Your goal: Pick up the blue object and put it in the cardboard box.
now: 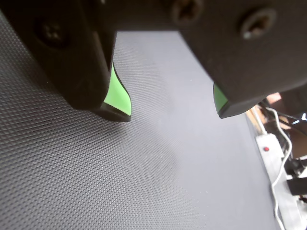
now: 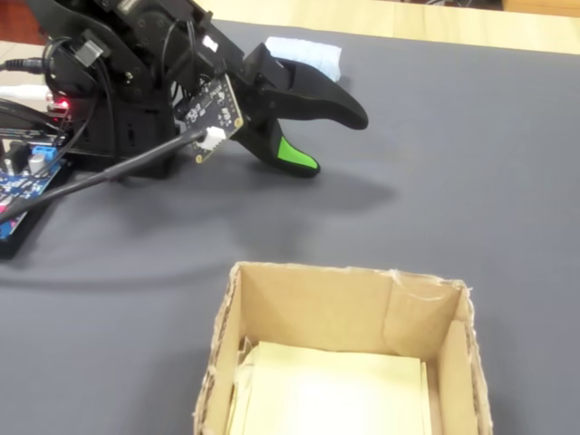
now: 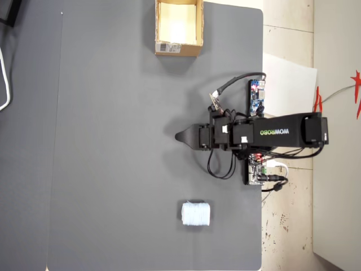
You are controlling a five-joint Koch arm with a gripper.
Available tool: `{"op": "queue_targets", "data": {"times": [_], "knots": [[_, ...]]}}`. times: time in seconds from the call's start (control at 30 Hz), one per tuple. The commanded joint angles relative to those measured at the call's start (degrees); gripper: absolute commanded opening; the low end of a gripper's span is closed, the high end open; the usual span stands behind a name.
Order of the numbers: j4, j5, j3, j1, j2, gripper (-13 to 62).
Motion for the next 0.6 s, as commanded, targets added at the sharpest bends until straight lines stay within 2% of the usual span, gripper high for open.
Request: {"op": "queue_targets", "data": {"times": [0.0,0.57], "knots": [[4.66,0.88,2.02,-0.53,4.83,34.0],[4.31,0.53,2.02,-2.02,4.83,33.9]]}}
